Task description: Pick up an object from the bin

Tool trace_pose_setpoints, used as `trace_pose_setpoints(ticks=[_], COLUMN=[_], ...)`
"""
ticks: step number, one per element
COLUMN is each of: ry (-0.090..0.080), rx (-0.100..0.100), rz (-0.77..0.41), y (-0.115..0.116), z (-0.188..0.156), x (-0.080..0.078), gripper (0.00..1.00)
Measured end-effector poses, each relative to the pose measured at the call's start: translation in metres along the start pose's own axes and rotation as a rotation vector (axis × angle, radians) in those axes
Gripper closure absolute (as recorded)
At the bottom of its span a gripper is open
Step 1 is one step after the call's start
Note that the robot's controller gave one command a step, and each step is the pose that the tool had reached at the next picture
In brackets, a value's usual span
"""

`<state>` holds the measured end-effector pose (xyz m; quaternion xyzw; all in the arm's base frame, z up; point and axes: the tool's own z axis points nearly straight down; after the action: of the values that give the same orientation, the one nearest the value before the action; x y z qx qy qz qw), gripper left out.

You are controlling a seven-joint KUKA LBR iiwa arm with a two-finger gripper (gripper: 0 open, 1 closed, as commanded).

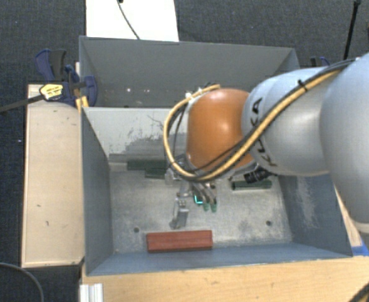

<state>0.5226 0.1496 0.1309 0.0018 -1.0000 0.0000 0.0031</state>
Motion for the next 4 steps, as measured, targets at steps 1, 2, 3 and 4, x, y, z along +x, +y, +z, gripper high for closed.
trace_pose_setpoints(ticks=[1, 2, 3, 4], ry=[-0.009, -0.013, -0.01, -0.013], rx=[0.001, -0.003, -0.002, -0.003], rz=[-0.026, -0.026, -0.023, -0.019], y=[-0.036, -0.0322, -0.0326, -0.032], z=[0.0633, 0.0583, 0.0597, 0.0585], x=[-0.0575, -0.0575, -0.0566, -0.0573], gripper=[0.0, 1.0, 0.0, 1.0])
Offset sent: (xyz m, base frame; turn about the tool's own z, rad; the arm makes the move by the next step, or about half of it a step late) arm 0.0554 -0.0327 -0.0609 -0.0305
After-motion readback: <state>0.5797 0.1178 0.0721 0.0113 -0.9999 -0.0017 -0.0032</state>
